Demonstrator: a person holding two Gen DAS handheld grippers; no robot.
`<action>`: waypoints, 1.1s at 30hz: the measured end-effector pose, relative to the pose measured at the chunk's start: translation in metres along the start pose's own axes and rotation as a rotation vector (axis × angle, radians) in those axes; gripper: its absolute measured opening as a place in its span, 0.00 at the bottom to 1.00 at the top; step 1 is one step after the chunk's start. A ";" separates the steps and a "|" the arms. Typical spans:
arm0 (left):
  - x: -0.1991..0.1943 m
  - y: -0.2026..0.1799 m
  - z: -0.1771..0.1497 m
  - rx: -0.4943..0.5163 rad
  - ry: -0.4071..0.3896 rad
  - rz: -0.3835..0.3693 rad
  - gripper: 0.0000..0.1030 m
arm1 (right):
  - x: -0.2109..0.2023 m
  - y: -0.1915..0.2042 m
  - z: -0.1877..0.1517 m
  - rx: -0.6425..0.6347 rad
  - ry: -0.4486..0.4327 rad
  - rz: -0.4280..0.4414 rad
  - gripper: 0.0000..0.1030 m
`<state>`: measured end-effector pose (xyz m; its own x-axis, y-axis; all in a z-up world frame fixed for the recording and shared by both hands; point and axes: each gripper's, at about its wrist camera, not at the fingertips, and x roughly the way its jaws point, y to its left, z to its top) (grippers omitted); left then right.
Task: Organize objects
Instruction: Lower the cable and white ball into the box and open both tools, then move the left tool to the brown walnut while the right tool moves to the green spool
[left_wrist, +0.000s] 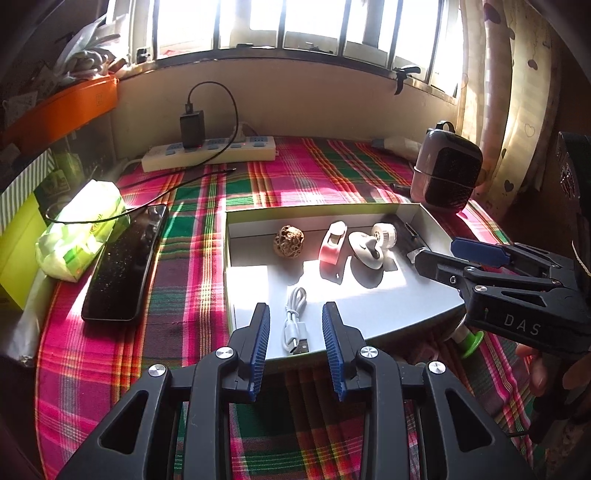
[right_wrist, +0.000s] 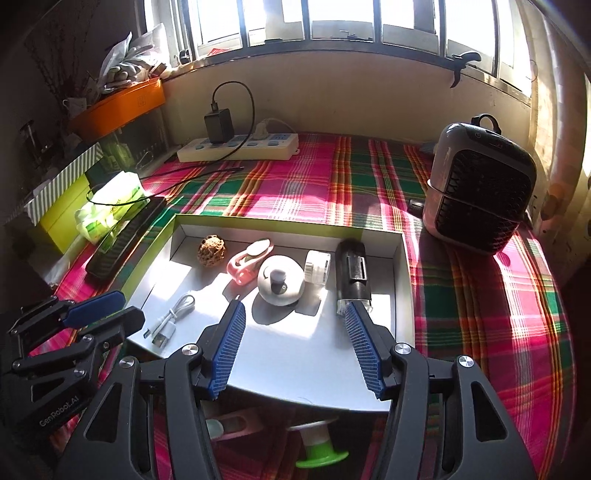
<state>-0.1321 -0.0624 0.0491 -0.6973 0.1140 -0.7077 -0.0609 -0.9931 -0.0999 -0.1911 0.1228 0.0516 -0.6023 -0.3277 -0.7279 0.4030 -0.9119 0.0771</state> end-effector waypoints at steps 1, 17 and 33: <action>-0.003 -0.001 -0.002 -0.003 -0.006 -0.003 0.27 | -0.005 -0.002 -0.004 0.009 -0.009 0.002 0.56; -0.022 -0.015 -0.044 -0.008 0.009 -0.093 0.30 | -0.046 -0.033 -0.065 0.055 -0.034 -0.045 0.56; -0.004 -0.022 -0.052 -0.032 0.070 -0.140 0.37 | -0.033 -0.038 -0.087 0.048 0.023 0.007 0.56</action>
<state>-0.0907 -0.0395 0.0178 -0.6321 0.2537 -0.7322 -0.1302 -0.9662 -0.2224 -0.1258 0.1896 0.0135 -0.5830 -0.3287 -0.7430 0.3736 -0.9206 0.1141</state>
